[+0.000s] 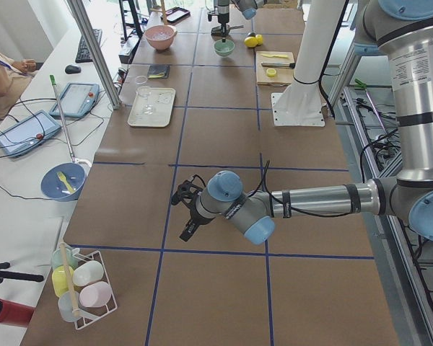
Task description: Pour ice into bowl
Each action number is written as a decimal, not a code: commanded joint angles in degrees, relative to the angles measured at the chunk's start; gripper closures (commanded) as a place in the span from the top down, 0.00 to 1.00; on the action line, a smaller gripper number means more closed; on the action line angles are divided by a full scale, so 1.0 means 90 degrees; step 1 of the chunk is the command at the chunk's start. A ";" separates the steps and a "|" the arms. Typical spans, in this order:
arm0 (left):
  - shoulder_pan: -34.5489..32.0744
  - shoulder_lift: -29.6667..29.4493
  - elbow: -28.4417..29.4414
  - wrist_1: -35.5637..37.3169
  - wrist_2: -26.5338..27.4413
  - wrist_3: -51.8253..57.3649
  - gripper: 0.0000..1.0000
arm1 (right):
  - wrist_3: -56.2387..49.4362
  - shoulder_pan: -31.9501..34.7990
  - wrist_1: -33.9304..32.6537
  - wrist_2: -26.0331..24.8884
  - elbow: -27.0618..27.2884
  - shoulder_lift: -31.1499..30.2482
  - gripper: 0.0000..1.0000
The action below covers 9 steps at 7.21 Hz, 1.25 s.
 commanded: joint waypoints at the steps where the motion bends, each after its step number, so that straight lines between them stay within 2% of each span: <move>1: -0.0008 0.0068 -0.0143 -0.0011 0.0017 0.0000 1.00 | 0.0012 0.0006 0.0146 0.0068 -0.0130 0.0102 0.00; 5: -0.0086 0.0117 -0.0251 -0.0030 0.0017 0.0000 1.00 | 0.0178 -0.0023 0.0235 0.0156 -0.0286 0.0229 0.00; 7: -0.0106 0.0127 -0.0270 -0.0030 0.0017 0.0000 1.00 | 0.0197 -0.0023 0.0585 0.0156 -0.0520 0.0249 0.00; 8: -0.0116 0.0136 -0.0299 -0.0030 0.0017 0.0000 1.00 | 0.0207 -0.0023 0.0596 0.0166 -0.0541 0.0249 0.13; 9: -0.0125 0.0156 -0.0309 -0.0030 0.0017 0.0000 1.00 | 0.0265 -0.0023 0.0597 0.0166 -0.0483 0.0249 0.99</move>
